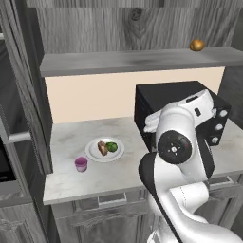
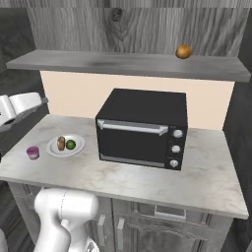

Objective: Pick the avocado and bread from the counter and place them on the plate. Then pick the jam from the cabinet and place it next to the plate. Lastly close the cabinet door.

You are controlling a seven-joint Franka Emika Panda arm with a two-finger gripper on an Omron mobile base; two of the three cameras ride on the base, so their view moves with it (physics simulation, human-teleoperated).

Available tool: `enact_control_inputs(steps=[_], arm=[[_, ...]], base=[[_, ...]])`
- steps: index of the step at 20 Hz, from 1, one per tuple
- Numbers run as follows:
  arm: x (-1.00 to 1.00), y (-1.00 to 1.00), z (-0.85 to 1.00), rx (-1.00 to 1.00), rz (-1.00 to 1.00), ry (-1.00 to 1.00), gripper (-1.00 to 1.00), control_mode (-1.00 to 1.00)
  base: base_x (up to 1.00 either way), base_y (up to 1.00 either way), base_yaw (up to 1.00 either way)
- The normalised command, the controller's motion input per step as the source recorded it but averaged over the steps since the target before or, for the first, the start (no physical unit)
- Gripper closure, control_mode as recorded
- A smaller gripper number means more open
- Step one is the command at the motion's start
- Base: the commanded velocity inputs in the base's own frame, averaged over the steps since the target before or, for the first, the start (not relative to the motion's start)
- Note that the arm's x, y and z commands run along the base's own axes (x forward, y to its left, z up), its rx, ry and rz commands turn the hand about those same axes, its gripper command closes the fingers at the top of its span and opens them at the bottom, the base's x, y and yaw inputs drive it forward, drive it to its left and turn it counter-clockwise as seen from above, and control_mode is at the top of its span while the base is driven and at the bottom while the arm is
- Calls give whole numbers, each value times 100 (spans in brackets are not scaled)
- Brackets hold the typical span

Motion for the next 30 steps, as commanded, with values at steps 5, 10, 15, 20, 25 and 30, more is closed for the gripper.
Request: enact_control_inputs(steps=[5,10,15,20,25,30], arm=[[-43,-13,0,0,-7,-3,-100,-100],[-29,0,0,0,-7,0,-100,-100],[-1,0,0,0,-4,0,-100,-100],[0,0,0,0,-1,0,-100,-100],[-13,0,-2,0,0,0,-100,-100],[-28,0,-5,0,0,0,-100,-100]], base=[[0,0,0],[0,0,0],[0,0,0],[0,0,0],[0,0,0],[0,0,0]])
